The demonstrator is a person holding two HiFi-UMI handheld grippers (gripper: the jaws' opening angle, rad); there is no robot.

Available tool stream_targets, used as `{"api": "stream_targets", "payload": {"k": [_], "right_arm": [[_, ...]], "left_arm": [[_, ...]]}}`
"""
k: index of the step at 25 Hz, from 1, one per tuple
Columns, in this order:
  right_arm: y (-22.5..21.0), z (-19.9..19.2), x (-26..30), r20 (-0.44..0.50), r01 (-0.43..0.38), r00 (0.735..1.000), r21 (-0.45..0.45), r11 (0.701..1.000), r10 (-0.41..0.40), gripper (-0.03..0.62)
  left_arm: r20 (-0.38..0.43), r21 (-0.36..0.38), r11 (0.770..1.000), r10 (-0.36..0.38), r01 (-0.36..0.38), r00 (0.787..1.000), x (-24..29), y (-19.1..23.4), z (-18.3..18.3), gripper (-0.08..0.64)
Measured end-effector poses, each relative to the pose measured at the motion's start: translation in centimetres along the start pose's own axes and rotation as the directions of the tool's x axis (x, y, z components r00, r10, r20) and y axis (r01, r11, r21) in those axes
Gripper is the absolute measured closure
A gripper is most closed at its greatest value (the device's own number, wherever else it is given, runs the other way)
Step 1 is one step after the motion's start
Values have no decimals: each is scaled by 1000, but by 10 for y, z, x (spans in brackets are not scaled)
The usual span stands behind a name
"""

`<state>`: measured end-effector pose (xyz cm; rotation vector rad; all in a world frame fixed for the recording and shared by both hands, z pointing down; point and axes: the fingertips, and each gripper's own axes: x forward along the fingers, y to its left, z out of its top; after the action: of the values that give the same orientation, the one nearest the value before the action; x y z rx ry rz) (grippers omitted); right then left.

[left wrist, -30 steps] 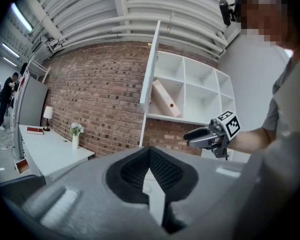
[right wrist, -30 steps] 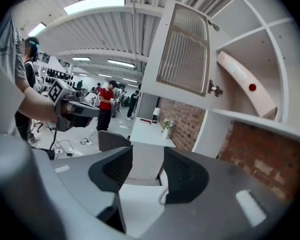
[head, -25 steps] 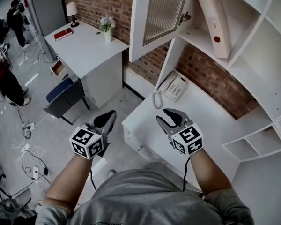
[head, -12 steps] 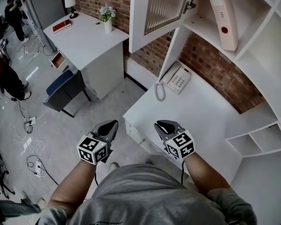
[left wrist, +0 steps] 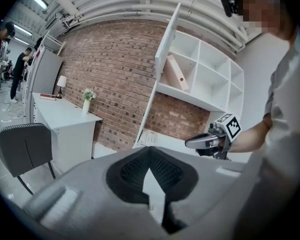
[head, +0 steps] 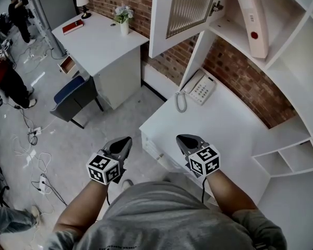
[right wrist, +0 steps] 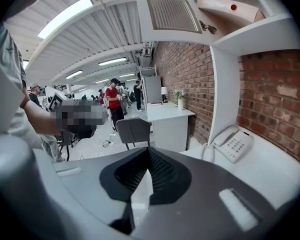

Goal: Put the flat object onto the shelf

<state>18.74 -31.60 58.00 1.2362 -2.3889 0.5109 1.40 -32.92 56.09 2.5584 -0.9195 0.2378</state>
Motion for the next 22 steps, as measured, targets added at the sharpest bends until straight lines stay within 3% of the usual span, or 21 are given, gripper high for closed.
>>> {"api": "stream_targets", "payload": {"k": [12, 22], "right_arm": [[-2, 4, 2, 12, 4, 1000, 31, 999, -5, 584], [-3, 7, 5, 4, 10, 1000, 6, 1000, -10, 584]], "left_arm": [[23, -4, 1000, 10, -10, 1000, -5, 2, 6, 561], [32, -11, 1000, 11, -10, 999, -5, 4, 9, 561]]}}
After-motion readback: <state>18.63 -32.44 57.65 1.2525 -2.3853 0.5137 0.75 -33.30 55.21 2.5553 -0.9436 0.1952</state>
